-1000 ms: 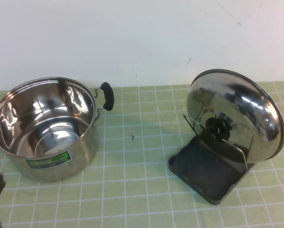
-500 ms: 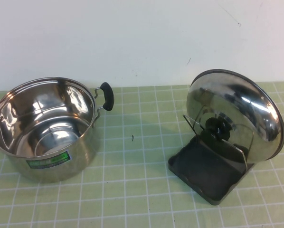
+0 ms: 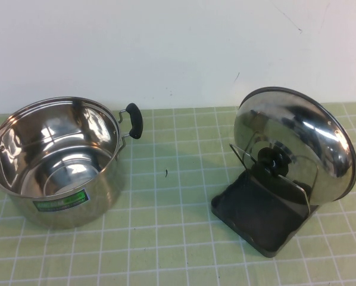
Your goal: Put pot lid on rack
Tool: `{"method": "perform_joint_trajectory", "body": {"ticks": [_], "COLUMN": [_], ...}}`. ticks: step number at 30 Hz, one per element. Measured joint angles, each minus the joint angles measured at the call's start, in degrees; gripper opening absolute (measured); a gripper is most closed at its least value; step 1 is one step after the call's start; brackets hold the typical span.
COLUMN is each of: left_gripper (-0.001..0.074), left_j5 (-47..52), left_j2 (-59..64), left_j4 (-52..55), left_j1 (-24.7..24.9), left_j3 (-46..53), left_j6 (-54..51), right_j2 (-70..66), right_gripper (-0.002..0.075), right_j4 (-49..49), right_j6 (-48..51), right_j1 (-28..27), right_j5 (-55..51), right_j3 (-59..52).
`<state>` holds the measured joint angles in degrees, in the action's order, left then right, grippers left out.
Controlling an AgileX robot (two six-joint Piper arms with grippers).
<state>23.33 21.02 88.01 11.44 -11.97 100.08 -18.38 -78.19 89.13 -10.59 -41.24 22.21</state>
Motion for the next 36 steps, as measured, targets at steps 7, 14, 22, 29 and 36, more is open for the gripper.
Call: {"method": "perform_joint_trajectory", "body": {"ticks": [7,14,22,29,36], "left_gripper": [-0.0001,-0.0001,-0.0001,-0.0001,-0.0001], "left_j5": [0.0,0.0,0.12,0.21,0.23], "left_j2": [0.0,0.0,0.0,0.0,0.0], "left_j4": [0.0,0.0,0.0,0.0,0.0], "left_j1": [0.0,0.0,0.0,0.0,0.0], "left_j3": [0.0,0.0,0.0,0.0,0.0], "left_j6": [-0.36,-0.36,-0.48,-0.48,-0.48], "right_j2": [0.0,0.72,10.81,18.77,19.1], "right_gripper": [0.001,0.001,0.001,0.001,0.001], "right_j4": [0.0,3.3,50.25,73.29,75.26], "right_j6": [0.0,0.61,-44.16,-71.4,-75.61], "right_j1": [0.0,0.03,0.03,0.14,4.14], "right_j5": [0.0,12.2,19.55,35.76,35.4], "right_j3": [0.0,-4.29,-11.85,-22.33,-23.75]}}
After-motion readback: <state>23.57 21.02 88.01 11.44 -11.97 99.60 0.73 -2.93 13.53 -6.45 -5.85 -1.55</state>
